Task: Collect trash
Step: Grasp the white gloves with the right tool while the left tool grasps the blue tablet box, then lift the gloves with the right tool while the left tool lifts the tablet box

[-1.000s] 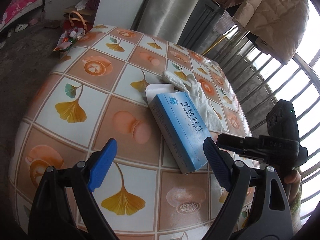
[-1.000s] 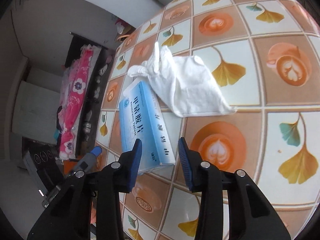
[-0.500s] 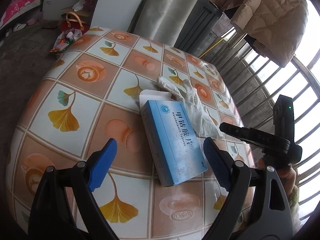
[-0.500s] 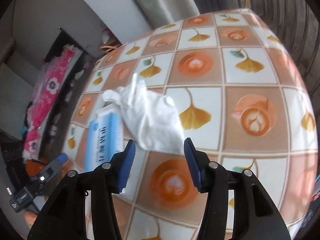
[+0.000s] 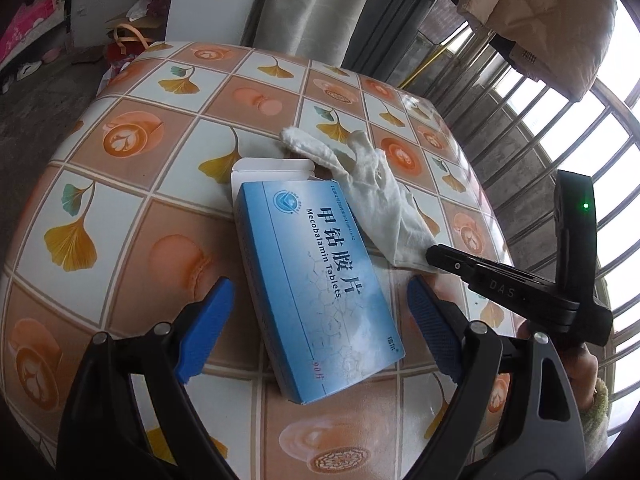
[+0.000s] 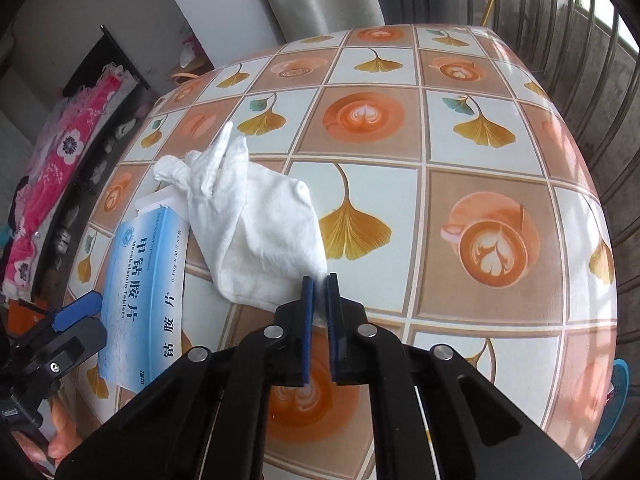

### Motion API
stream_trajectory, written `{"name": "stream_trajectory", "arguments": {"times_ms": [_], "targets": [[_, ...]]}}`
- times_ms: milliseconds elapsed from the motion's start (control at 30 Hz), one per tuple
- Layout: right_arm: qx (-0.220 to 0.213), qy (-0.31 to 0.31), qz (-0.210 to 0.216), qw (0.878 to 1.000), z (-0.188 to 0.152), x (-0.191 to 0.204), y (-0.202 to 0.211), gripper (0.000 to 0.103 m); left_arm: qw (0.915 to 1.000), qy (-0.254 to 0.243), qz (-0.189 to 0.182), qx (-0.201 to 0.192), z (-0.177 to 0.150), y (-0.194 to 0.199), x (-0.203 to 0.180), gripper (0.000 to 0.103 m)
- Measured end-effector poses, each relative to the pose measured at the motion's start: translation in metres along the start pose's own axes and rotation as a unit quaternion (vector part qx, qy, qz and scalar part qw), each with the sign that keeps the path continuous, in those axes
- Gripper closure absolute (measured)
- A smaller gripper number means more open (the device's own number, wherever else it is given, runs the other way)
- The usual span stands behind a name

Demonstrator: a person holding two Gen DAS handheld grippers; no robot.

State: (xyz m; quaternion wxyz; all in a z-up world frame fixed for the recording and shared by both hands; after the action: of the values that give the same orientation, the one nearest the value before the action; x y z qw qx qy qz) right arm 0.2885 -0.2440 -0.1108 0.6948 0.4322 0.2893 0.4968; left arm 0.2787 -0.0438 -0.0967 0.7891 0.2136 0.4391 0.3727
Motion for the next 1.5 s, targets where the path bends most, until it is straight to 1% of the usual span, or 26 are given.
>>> {"name": "stream_trajectory", "arguments": {"times_ms": [200,333,400,467,500,700,767,900,1033,1133,1200,1233,1300,1333,1367,1433,1500], "targets": [[-0.001,-0.015,-0.001,1.0,-0.015,-0.016,0.008,0.098,0.9992,-0.015,0.037,0.007,0.002,-0.017,-0.002,0.019],[0.004,-0.042,0.007,0.999,-0.033,-0.035,0.017,0.098,0.9963,-0.041,0.075,0.008,0.002,-0.024,-0.002,0.019],[0.007,-0.053,0.007,0.999,-0.043,-0.043,0.022,0.098,0.9946,-0.055,0.088,0.01,0.001,-0.025,-0.001,0.019],[0.011,-0.067,0.011,0.998,-0.055,-0.052,0.028,0.098,0.9937,-0.063,0.092,0.005,0.0,-0.023,-0.001,0.02],[0.012,-0.073,0.014,0.997,-0.061,-0.056,0.031,0.098,0.994,-0.064,0.089,0.003,0.0,-0.022,-0.001,0.025],[0.018,-0.108,0.032,0.993,-0.093,-0.072,0.046,0.098,0.9946,-0.066,0.08,0.009,-0.006,-0.017,-0.001,0.026],[0.024,-0.121,0.046,0.991,-0.107,-0.076,0.052,0.098,0.9955,-0.07,0.061,0.02,-0.014,-0.013,-0.006,0.027],[0.038,-0.13,0.069,0.988,-0.134,-0.077,0.064,0.098,0.9942,-0.091,0.024,0.053,-0.041,-0.001,-0.019,0.027],[0.05,-0.129,0.079,0.987,-0.16,-0.077,0.077,0.098,0.9895,-0.114,-0.005,0.089,-0.076,0.016,-0.033,0.026],[0.063,-0.125,0.096,0.985,-0.174,-0.074,0.082,0.098,0.9873,-0.118,-0.017,0.104,-0.095,0.027,-0.038,0.026],[0.063,-0.117,0.098,0.986,-0.175,-0.073,0.084,0.097,0.9871,-0.117,-0.017,0.108,-0.102,0.032,-0.039,0.025],[0.06,-0.112,0.092,0.988,-0.174,-0.072,0.085,0.097,0.9877,-0.113,-0.017,0.106,-0.103,0.034,-0.038,0.021],[0.053,-0.104,0.086,0.989,-0.169,-0.071,0.087,0.092,0.9903,-0.102,-0.012,0.094,-0.101,0.036,-0.035,0.019],[0.046,-0.101,0.082,0.99,-0.165,-0.07,0.089,0.085,0.9912,-0.096,-0.011,0.091,-0.099,0.036,-0.033,0.019],[0.039,-0.098,0.077,0.991,-0.162,-0.069,0.092,0.074,0.9919,-0.088,-0.008,0.091,-0.099,0.034,-0.031,0.019],[0.02,-0.084,0.061,0.994,-0.153,-0.066,0.096,0.062,0.9929,-0.075,-0.004,0.093,-0.098,0.031,-0.027,0.019],[0.008,-0.07,0.051,0.996,-0.143,-0.061,0.096,0.058,0.9932,-0.07,-0.002,0.093,-0.098,0.027,-0.025,0.019]]}}
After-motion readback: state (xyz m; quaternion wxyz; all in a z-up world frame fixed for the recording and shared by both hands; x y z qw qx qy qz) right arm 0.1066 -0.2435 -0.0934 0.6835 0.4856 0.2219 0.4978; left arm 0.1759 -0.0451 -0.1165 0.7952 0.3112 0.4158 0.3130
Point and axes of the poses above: each gripper's, at about its wrist camera, not at the fingertips, and y roughly against the way its jaws point, x to its left, z to its top, the point moved 8 cm from there along -y, roughly the way its jaws point, and after that the axes turned 13 degrees about -z, right-handed, at the moved point
